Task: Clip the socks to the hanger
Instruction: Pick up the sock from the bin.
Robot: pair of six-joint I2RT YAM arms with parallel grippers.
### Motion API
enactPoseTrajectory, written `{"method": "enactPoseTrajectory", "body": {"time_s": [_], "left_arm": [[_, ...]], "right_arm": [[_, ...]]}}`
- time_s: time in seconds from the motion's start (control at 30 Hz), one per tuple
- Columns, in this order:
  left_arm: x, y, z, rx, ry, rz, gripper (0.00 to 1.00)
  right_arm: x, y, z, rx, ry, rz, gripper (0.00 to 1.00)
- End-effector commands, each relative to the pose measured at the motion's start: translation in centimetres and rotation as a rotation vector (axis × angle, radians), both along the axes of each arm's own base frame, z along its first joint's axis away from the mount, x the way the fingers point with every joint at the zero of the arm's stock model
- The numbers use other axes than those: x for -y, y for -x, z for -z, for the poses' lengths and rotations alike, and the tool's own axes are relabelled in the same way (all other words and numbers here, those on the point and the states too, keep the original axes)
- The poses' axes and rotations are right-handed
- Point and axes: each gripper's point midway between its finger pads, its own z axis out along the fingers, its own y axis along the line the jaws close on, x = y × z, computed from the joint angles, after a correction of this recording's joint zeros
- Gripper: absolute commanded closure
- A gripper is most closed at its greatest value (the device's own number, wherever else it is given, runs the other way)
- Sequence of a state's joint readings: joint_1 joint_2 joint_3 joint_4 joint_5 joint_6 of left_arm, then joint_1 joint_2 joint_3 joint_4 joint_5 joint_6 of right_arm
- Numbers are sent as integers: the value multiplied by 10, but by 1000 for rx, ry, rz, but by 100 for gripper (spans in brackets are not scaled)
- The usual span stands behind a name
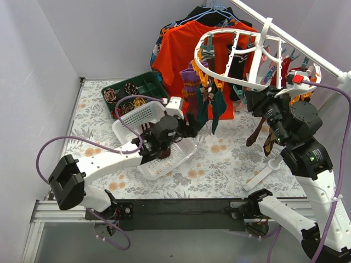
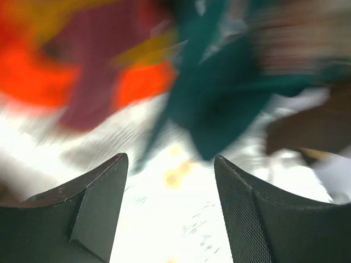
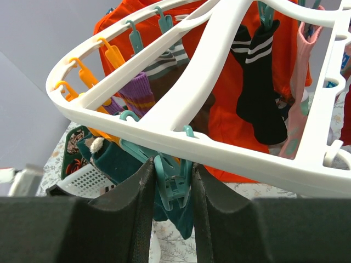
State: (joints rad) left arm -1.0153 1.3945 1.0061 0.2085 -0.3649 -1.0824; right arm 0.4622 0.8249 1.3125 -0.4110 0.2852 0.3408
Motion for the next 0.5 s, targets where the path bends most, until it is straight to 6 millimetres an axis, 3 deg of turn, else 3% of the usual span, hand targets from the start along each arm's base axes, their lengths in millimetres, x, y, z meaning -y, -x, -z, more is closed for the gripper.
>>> {"method": "enactPoseTrajectory", "body": {"time_s": [0.0, 0.07, 0.17, 0.47], "left_arm": [[-95, -28, 89, -382, -99, -340, 37], [-126, -38, 106, -440, -138, -424, 38], [-155, -48, 123, -497, -178, -496, 39], [-221, -80, 171, -640, -215, -740, 49]], "right_arm": [[1, 1, -8, 32, -9, -2, 99], [1, 2, -7, 34, -5, -4, 99], [2, 2, -6, 37, -1, 1, 99], [1, 2, -4, 39, 8, -3, 99]]}}
